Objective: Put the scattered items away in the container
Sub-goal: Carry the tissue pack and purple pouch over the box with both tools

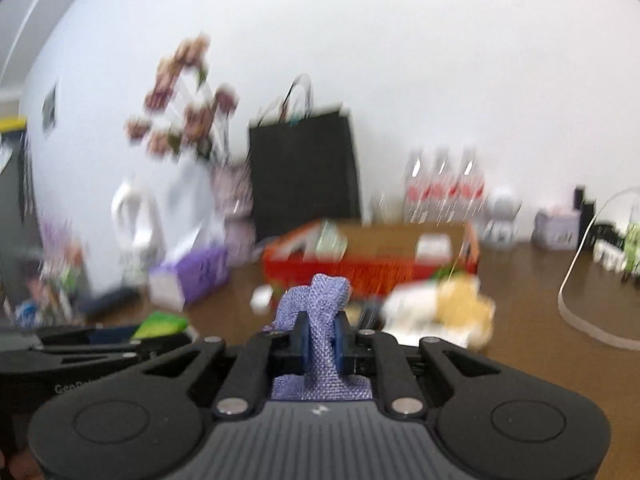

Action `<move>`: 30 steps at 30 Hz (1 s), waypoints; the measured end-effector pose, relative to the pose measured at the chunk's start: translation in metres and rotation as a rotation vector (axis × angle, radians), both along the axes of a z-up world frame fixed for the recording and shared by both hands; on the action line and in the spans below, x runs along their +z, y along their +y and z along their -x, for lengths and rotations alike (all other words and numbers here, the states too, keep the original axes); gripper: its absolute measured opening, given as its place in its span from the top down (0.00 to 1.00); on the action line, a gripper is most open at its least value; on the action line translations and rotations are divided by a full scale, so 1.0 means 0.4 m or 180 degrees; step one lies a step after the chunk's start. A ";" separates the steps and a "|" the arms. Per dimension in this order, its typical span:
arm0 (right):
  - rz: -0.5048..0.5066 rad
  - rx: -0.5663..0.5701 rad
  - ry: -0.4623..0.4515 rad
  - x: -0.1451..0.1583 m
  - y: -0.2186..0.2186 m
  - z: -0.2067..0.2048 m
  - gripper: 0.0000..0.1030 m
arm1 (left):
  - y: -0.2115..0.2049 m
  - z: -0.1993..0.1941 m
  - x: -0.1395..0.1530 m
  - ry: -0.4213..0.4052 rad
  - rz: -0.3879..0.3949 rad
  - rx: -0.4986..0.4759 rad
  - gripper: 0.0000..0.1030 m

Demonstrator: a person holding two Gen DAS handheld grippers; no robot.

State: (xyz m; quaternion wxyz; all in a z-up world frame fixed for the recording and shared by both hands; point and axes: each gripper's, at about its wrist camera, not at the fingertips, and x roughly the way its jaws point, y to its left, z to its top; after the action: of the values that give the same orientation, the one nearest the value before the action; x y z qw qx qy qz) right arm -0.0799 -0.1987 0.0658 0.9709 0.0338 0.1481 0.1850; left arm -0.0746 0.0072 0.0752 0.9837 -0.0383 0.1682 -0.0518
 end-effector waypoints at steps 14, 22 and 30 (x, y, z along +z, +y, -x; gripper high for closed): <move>0.0205 -0.0191 0.0242 0.204 -0.059 -0.618 0.89 | -0.008 -0.659 0.124 0.0274 -0.0404 -0.0003 0.55; 0.0484 -0.0605 0.0778 0.066 -0.036 -0.897 0.89 | 0.044 -0.919 0.004 0.1031 -0.0674 0.0214 0.55; 0.1284 -0.0333 0.1655 -0.107 0.043 -0.942 0.90 | -0.005 -0.915 -0.087 0.1657 -0.1317 0.0181 0.55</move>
State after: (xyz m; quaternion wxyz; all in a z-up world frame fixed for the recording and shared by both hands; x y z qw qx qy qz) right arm 0.2969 -0.1816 0.0228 0.8959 -0.1055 0.4226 0.0869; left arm 0.2912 0.0051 0.0406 0.8957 0.1457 0.4196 0.0225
